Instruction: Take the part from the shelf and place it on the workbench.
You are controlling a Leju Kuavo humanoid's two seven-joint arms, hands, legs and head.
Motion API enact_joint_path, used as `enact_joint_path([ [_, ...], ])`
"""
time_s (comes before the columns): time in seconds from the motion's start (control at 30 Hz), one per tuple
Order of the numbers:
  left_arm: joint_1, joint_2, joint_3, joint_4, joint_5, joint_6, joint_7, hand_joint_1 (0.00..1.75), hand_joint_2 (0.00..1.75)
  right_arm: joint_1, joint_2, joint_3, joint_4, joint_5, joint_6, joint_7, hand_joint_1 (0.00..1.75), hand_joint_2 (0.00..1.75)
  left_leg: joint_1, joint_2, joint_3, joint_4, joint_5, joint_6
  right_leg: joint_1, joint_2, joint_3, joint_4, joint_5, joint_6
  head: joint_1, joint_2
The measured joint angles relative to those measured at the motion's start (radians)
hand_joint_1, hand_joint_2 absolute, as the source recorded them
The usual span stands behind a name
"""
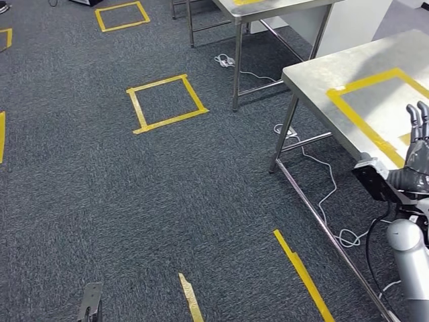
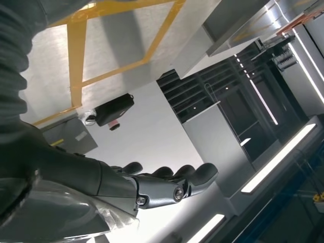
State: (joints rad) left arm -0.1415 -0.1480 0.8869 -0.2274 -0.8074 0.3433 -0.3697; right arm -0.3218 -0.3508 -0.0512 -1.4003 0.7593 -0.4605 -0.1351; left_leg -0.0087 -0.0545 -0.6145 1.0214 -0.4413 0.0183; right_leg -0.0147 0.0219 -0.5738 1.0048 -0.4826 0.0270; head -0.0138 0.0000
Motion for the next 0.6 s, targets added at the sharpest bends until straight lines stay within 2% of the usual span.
enact_joint_path([
  [0.07, -0.001, 0.001, 0.000, 0.000, 0.000, 0.001, -0.002, 0.00, 0.00, 0.000, -0.001, -0.002, -0.005, -0.004, 0.000, 0.000, 0.00, 0.00, 0.000, 0.016, -0.019, 0.048, -0.034, -0.011, -0.003, -0.008, 0.004, -0.004, 0.003, -0.012, -0.003, 0.000],
  [0.17, -0.003, -0.001, 0.000, 0.000, -0.001, 0.001, -0.005, 0.00, 0.00, 0.004, -0.002, -0.004, -0.009, -0.013, 0.001, -0.001, 0.00, 0.00, 0.006, 0.040, -0.104, 0.236, -0.121, -0.023, -0.002, -0.017, 0.007, -0.003, 0.001, -0.021, -0.006, 0.000],
  [0.2, -0.002, -0.001, 0.000, 0.000, -0.001, 0.001, -0.006, 0.00, 0.00, 0.007, -0.002, -0.004, -0.009, -0.017, 0.002, -0.001, 0.00, 0.00, 0.007, 0.042, -0.123, 0.277, -0.129, -0.024, -0.001, -0.020, 0.007, -0.003, 0.000, -0.022, -0.006, 0.000],
  [0.23, -0.002, -0.002, 0.000, 0.000, -0.002, 0.001, -0.007, 0.00, 0.00, 0.010, -0.002, -0.004, -0.010, -0.020, 0.002, -0.001, 0.00, 0.00, 0.008, 0.043, -0.124, 0.279, -0.118, -0.024, 0.000, -0.022, 0.008, -0.003, -0.001, -0.022, -0.006, 0.000],
  [0.27, -0.002, -0.002, 0.000, 0.000, -0.002, 0.001, -0.008, 0.00, 0.00, 0.011, -0.002, -0.004, -0.010, -0.023, 0.003, -0.001, 0.00, 0.00, 0.008, 0.043, -0.107, 0.243, -0.091, -0.022, 0.000, -0.023, 0.010, -0.002, -0.002, -0.021, -0.006, 0.000],
  [0.33, -0.003, -0.001, 0.000, 0.000, -0.002, 0.001, -0.009, 0.00, 0.00, 0.012, -0.002, -0.004, -0.013, -0.025, 0.004, -0.002, 0.00, 0.00, 0.007, 0.046, -0.041, 0.109, -0.026, -0.015, 0.002, -0.024, 0.013, -0.001, -0.006, -0.017, -0.006, 0.000],
  [0.4, -0.004, 0.000, 0.000, 0.000, -0.002, 0.001, -0.010, 0.00, 0.00, 0.012, -0.002, -0.005, -0.015, -0.026, 0.005, -0.002, 0.00, 0.00, 0.004, 0.049, 0.001, 0.018, -0.003, -0.008, 0.005, -0.025, 0.011, 0.001, -0.009, -0.009, -0.006, 0.000],
  [0.5, -0.003, -0.001, -0.001, 0.000, -0.002, 0.002, -0.011, 0.00, 0.00, 0.014, -0.003, -0.006, -0.018, -0.027, 0.005, -0.002, 0.00, 0.00, 0.002, 0.048, 0.006, -0.001, -0.005, 0.006, 0.003, -0.027, 0.007, -0.001, -0.011, 0.006, -0.006, 0.000],
  [0.57, -0.004, -0.001, -0.001, 0.000, -0.002, 0.002, -0.012, 0.00, 0.00, 0.013, -0.005, -0.008, -0.020, -0.030, 0.006, -0.002, 0.00, 0.00, 0.005, 0.047, 0.009, -0.009, -0.001, 0.018, 0.002, -0.026, -0.013, 0.038, -0.040, 0.014, -0.004, 0.000],
  [0.6, -0.004, -0.001, -0.001, 0.000, -0.003, 0.002, -0.014, 0.00, 0.00, 0.014, -0.006, -0.010, -0.020, -0.033, 0.006, -0.002, 0.00, 0.00, 0.006, 0.048, 0.010, -0.011, 0.000, 0.022, 0.001, -0.025, -0.037, 0.087, -0.067, 0.017, -0.003, 0.000],
])
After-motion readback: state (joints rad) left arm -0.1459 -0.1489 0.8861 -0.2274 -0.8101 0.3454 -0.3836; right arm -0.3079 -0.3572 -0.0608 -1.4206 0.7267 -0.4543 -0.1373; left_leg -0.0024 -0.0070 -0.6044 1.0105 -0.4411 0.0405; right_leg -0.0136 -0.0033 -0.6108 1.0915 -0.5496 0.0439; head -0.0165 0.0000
